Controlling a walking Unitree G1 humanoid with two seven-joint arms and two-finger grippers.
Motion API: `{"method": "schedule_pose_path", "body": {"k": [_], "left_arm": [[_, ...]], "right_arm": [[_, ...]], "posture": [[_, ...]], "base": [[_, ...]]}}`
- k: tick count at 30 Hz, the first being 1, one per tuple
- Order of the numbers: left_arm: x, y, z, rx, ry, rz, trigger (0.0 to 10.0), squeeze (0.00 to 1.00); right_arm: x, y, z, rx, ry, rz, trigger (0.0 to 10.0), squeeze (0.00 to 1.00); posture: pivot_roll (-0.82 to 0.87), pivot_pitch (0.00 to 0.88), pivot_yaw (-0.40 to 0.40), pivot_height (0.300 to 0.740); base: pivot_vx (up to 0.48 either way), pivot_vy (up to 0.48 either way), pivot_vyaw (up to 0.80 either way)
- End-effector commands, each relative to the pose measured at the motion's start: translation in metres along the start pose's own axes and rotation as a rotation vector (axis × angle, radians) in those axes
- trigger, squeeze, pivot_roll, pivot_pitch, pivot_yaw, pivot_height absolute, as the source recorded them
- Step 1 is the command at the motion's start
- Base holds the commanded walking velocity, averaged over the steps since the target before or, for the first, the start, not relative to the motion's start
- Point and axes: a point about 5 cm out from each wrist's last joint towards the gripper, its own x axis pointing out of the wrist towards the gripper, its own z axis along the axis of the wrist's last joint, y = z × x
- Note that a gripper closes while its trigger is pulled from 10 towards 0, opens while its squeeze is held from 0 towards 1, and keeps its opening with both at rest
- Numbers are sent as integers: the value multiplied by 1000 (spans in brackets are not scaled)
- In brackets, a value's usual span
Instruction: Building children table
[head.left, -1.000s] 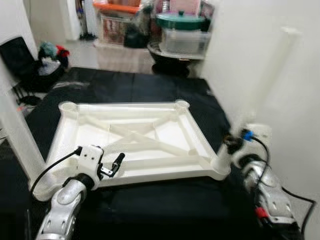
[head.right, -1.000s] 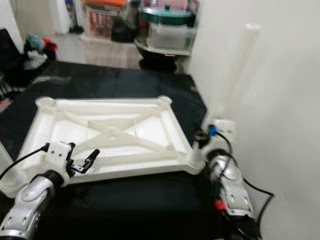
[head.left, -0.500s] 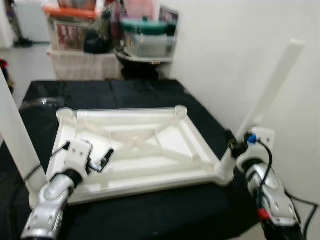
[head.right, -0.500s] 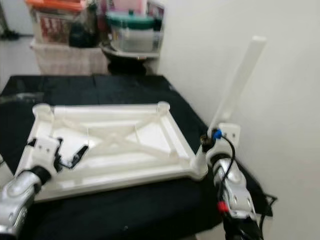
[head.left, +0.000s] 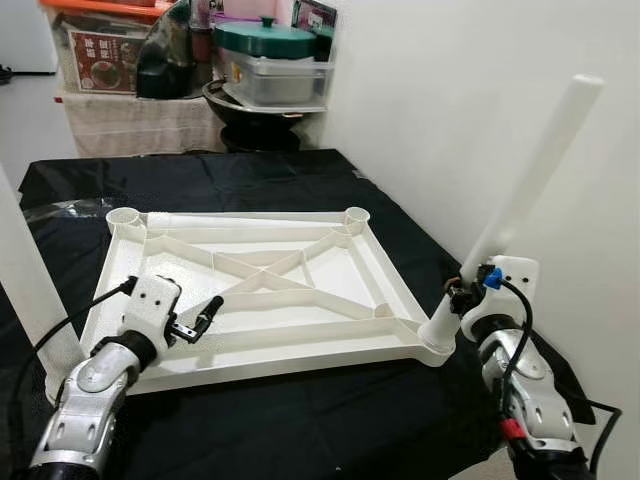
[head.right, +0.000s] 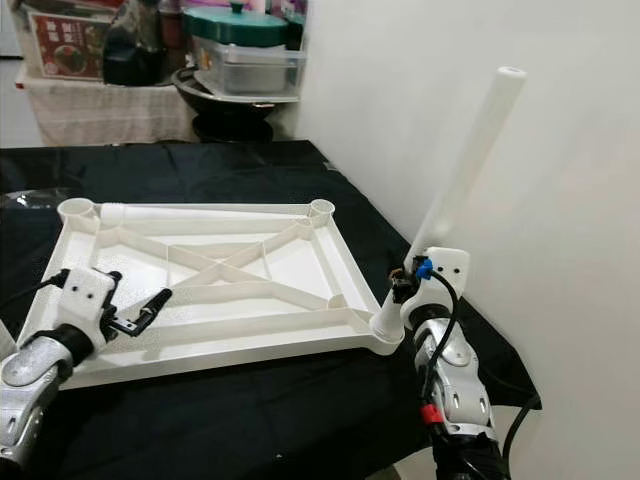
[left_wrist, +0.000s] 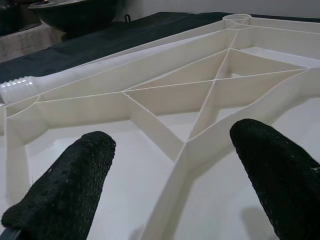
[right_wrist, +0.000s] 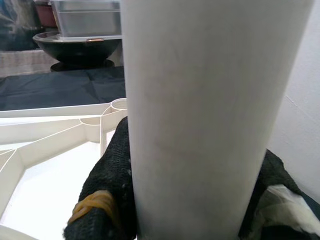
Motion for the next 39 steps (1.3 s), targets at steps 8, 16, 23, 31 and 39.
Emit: {"method": "schedule_pose_path", "body": {"k": [8,16,23,31,39], "left_arm": [[12,-22,14,1,-65,-78,10000,0],[18,-36,18,-19,-88,-109,10000,0],[18,-38,18,-35,-88,-108,10000,0],[20,-45,20,-51,-93,-110,10000,0],[23,-51,20,-51,-93,-121,10000,0]], "right_arm": [[-7,6,-26,-1,114,51,10000,0],[-21,36,-16,26,57,354,10000,0],[-24,41,-18,13,72,402,10000,0],[-28,51,-17,12,88,525,10000,0],[-28,48,-14,4,97,557,10000,0]], "posture": [[60,0,-127,740],[53,0,-120,740],[56,0,-124,740],[59,0,-127,740],[59,0,-130,740]], "base": [[0,-204,0],[0,-448,0],[0,-59,0],[0,0,0],[0,0,0]]}}
